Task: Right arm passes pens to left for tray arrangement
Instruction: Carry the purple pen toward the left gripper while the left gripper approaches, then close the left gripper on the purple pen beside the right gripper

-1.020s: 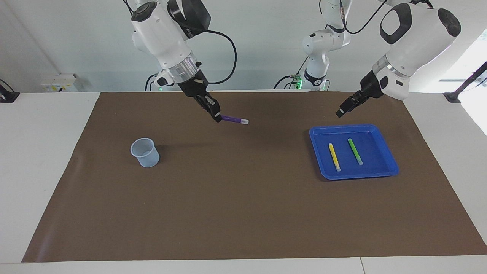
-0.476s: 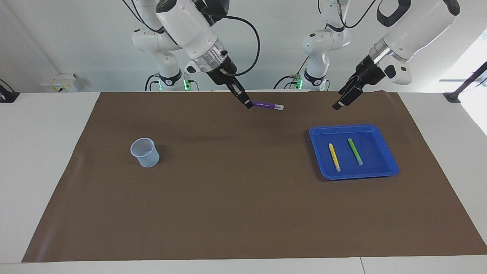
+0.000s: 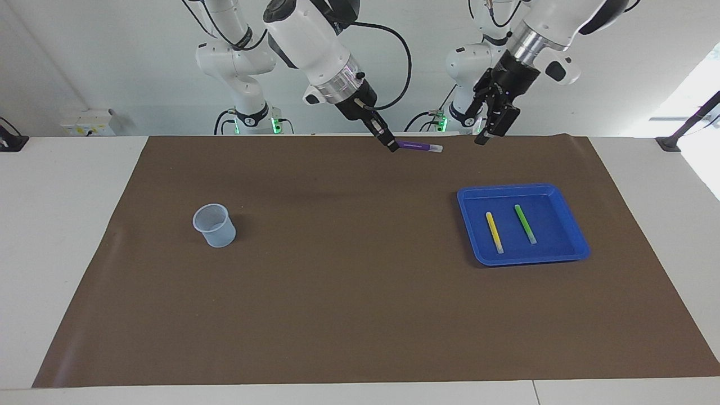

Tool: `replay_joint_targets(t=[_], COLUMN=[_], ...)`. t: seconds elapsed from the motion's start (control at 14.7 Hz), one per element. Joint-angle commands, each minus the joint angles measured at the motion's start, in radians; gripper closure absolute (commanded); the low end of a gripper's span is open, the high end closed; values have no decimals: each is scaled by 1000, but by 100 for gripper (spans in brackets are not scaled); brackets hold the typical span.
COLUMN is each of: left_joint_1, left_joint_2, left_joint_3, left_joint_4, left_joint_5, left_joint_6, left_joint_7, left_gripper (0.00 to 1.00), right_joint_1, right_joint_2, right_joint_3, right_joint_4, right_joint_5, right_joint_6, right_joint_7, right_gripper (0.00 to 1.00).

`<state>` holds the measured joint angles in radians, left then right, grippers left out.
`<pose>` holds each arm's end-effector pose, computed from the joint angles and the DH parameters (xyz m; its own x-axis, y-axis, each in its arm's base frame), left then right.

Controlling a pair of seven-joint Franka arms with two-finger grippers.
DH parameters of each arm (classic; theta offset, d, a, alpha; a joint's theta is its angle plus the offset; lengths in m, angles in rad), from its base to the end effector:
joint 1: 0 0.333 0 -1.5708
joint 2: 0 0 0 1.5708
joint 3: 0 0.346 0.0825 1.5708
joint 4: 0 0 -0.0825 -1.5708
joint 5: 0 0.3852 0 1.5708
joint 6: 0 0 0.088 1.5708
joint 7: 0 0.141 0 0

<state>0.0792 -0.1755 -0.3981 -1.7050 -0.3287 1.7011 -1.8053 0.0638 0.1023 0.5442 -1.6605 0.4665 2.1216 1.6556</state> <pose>0.4725 -0.2200 0.6589 0.0774 0.9550 -0.2864 0.9946 -0.0540 0.0889 0.5158 0.3810 0.5937 0.3514 -0.7833 -0.5127 -0.9336 -0.2523 -0.2544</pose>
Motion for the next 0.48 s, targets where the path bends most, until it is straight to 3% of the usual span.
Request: replay_joint_targets(t=[0.0, 0.41], left_joint_1=[-64, -104], left_joint_2=[-33, -35], left_joint_3=[2, -4], left_joint_4=[-50, -139], left_joint_5=[39, 50], left_joint_6=[40, 124], left_joint_7=[-129, -279], left_gripper=[0, 0], right_joint_1=[-7, -7], right_joint_2=[17, 17], right_joint_3=[31, 42], right_joint_4=[22, 22], right_joint_5=[17, 14], right_joint_6=[20, 31], right_joint_7=[33, 39], right_gripper=[100, 100])
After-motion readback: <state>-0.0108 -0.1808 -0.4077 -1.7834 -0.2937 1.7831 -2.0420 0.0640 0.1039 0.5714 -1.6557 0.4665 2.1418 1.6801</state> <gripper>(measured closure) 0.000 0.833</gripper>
